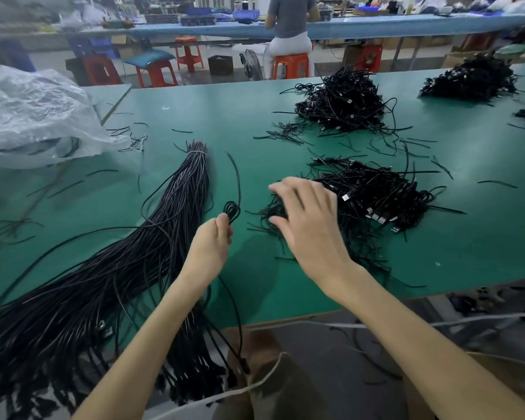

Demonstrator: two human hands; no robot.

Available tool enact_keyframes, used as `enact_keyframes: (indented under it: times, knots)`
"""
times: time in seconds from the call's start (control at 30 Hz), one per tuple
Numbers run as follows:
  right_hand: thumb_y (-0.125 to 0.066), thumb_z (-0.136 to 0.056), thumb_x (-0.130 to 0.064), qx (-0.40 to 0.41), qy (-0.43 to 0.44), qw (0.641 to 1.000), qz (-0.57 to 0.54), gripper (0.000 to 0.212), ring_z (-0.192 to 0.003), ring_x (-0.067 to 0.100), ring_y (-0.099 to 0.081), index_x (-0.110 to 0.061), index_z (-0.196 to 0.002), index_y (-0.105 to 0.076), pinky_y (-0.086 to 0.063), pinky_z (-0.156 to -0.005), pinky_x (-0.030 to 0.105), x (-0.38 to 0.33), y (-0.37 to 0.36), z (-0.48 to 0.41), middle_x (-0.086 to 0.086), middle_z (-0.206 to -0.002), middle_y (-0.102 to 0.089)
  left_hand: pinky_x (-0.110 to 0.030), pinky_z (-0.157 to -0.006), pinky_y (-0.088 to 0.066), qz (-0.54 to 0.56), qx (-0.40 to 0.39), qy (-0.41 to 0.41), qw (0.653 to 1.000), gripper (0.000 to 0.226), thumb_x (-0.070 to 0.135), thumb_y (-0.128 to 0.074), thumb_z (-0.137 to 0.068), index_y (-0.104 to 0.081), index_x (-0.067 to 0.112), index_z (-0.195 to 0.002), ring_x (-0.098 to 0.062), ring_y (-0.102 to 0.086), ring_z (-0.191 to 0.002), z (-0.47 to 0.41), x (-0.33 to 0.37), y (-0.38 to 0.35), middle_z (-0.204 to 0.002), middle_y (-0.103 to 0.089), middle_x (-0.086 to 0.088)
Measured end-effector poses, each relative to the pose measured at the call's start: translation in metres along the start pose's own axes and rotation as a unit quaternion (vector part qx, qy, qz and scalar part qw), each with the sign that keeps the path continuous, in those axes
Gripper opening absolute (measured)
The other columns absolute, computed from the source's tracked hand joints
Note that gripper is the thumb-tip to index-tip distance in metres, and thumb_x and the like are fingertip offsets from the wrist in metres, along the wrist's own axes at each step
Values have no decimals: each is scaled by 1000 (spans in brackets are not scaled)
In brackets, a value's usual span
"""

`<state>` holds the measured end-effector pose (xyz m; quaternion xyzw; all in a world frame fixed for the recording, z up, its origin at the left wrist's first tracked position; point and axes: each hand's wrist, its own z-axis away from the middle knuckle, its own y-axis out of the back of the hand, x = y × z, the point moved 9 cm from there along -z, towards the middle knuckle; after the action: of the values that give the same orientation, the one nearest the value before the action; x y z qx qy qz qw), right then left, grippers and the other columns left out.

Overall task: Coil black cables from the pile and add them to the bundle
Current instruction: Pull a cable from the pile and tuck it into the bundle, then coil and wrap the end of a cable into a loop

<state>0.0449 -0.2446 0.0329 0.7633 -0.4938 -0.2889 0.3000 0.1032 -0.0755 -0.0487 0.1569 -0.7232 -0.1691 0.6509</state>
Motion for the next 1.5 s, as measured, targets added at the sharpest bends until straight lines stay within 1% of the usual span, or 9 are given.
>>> enact_keyframes:
  times: [0.27,0.67,0.8,0.93,1.03,1.13,1.27,1.37,1.5]
  knots:
    - [-62,-100,-39,-216,-179,960,-3,29,-119,23,-44,-20,-122,-61,-27,-100,38,65,-74,24,2,-124,-55,-23,-43,-20,156,-21,84,984,37,36,-31,-112,-40,17,-81,-11,-22,-49,11,-30,-17,-61,-29,9]
    - [-74,-93,-24,-134,-187,967,-106,3,-105,19,-47,-21,-92,-73,-28,-93,35,63,-62,1,-3,-100,-59,-21,-42,-22,170,-25,67,983,39,39,-31,-112,-40,18,-80,-10,-23,-49,12,-29,-19,-61,-29,10]
    - [-77,-89,-22,-66,-266,931,-242,5,-98,19,-51,-22,-84,-76,-43,-95,39,71,-45,-6,-1,-92,-61,-23,-44,-20,164,-26,60,984,37,38,-31,-112,-40,14,-86,-12,-21,-52,12,-28,-19,-65,-25,5]
    - [-76,-88,-31,-67,-326,907,-258,6,-115,23,-41,-30,-82,-76,-29,-105,44,82,-35,-12,-9,-96,-64,-22,-44,-21,156,-26,54,986,39,39,-31,-112,-38,13,-84,-12,-21,-51,12,-27,-19,-63,-26,8]
    - [-72,-91,-29,-84,-280,939,-182,7,-111,21,-36,-29,-85,-75,-21,-96,39,81,-30,-16,-14,-95,-63,-21,-44,-23,155,-27,52,986,39,39,-31,-112,-38,13,-84,-11,-22,-51,13,-26,-19,-62,-27,9]
    - [-66,-95,-26,-93,-130,987,-21,8,-101,18,-38,-25,-90,-72,-20,-87,34,53,-25,-23,-9,-95,-67,-21,-44,-23,153,-26,55,986,41,39,-31,-113,-38,13,-83,-11,-23,-50,12,-26,-19,-61,-27,10]
    - [-64,-99,-21,-10,-129,988,-79,8,-94,19,-52,-19,-96,-71,-34,-93,36,45,-12,-22,-8,-90,-69,-20,-44,-23,156,-29,52,986,41,40,-31,-112,-39,14,-82,-11,-23,-50,12,-28,-20,-61,-28,10]
    - [-69,-97,-18,71,-188,947,-251,5,-87,17,-59,-16,-95,-73,-48,-86,34,48,-1,-13,-9,-83,-69,-19,-43,-22,166,-25,54,984,41,41,-32,-112,-40,15,-81,-10,-23,-49,11,-30,-20,-60,-29,11]
    - [-72,-94,-13,79,-258,815,-512,5,-88,16,-74,-16,-96,-75,-58,-82,31,30,-14,6,-3,-88,-78,-17,-41,-22,184,-43,62,980,40,42,-35,-111,-44,17,-81,-7,-24,-49,9,-31,-24,-60,-31,12]
